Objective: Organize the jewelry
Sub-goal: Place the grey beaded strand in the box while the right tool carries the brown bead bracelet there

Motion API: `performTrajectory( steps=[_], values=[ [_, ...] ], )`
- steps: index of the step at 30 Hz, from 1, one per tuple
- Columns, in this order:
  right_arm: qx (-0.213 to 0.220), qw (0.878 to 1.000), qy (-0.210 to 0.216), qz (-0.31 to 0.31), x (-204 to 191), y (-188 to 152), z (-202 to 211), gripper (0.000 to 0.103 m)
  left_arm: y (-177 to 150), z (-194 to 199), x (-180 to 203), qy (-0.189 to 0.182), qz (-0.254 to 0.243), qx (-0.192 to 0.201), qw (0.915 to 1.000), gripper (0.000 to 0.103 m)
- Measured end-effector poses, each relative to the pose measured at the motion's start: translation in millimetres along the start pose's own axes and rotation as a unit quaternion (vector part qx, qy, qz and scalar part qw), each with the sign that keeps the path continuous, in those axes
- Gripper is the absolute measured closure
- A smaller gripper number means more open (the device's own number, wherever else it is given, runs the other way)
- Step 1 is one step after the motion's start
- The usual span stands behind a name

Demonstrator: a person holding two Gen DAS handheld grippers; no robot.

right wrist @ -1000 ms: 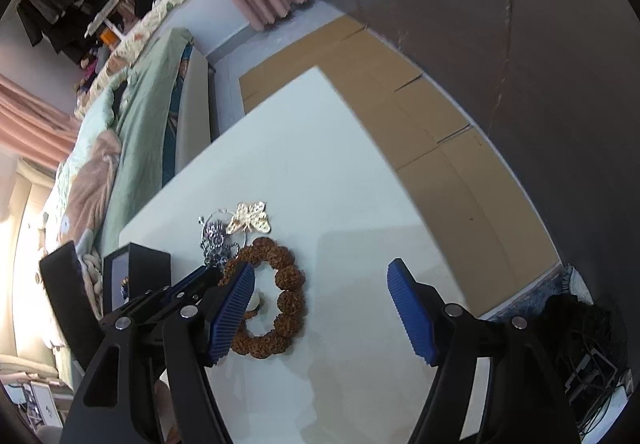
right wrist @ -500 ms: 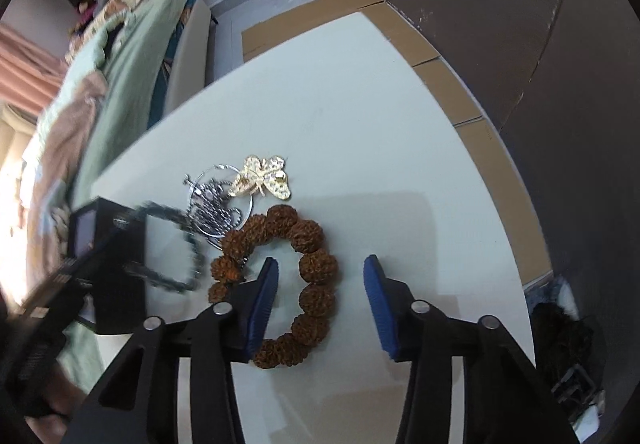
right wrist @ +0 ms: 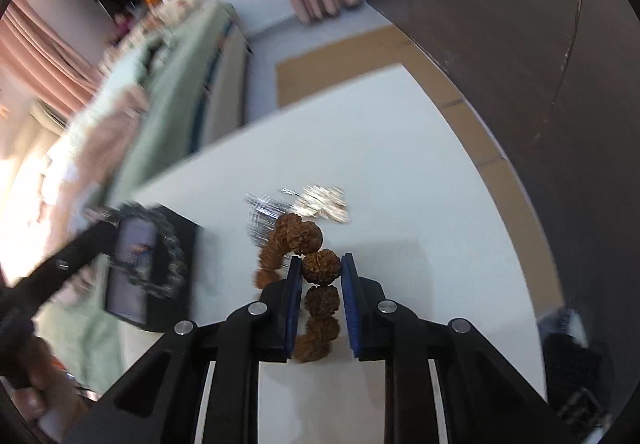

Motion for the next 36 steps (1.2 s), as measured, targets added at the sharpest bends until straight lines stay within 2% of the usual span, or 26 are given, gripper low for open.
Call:
performTrajectory(
  steps=[8,12,13,14,16,18,21,25,29,32,36],
  values=[
    [0.056,0.997,0.05,0.003,-32.9,9.4,30.8,0.084,5.1,27.2,-24.9,0.01,0.019,0.024,0.9995,0.093],
    [0.077,0.994,0.073,0.006,-46.9,10.6,42.3,0.084,2.3,26.7,-42.1,0.023,0.032,0.019,0.9991,0.092],
    [0.082,0.993,0.08,0.009,-52.1,12.0,44.6,0.084,1.4,25.0,-45.9,0.027,0.036,0.015,0.9989,0.089],
    [0.085,0.993,0.086,0.011,-57.2,12.2,46.1,0.084,-0.5,23.0,-52.9,0.034,0.043,0.009,0.9985,0.077],
    [0.09,0.991,0.1,0.016,-68.9,12.3,48.8,0.084,-0.7,27.4,-69.6,0.049,0.062,0.014,0.9968,0.066],
    [0.097,0.988,0.119,0.022,-83.7,11.1,52.5,0.084,1.3,35.1,-81.5,0.061,0.068,0.022,0.9956,0.064],
    [0.106,0.984,0.142,0.028,-99.3,10.2,56.1,0.084,2.1,43.6,-90.8,0.065,0.074,0.03,0.9947,0.053],
    [0.112,0.979,0.164,0.037,-120.6,8.5,56.4,0.084,2.7,51.1,-101.7,0.073,0.08,0.037,0.9935,0.047],
    [0.111,0.976,0.184,0.048,-144.1,7.0,51.0,0.084,5.8,62.4,-111.0,0.079,0.082,0.051,0.9922,0.028],
    [0.113,0.974,0.191,0.056,-158.0,5.6,46.6,0.084,7.6,69.7,-118.1,0.083,0.086,0.058,0.9911,0.021],
    [0.111,0.974,0.185,0.063,-172.6,5.8,32.8,0.083,9.3,77.3,-135.3,0.088,0.103,0.066,0.9886,0.016]
  ],
)
Point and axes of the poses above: each gripper's, at about its wrist camera, not at the fingertips, and z roughly against the way its jaws point, x to its right, y to its top, the point moved 10 cm from there along -z, roughly the way its jaws point, and after that the axes turned 9 degrees about y, right-handed, at the moved point
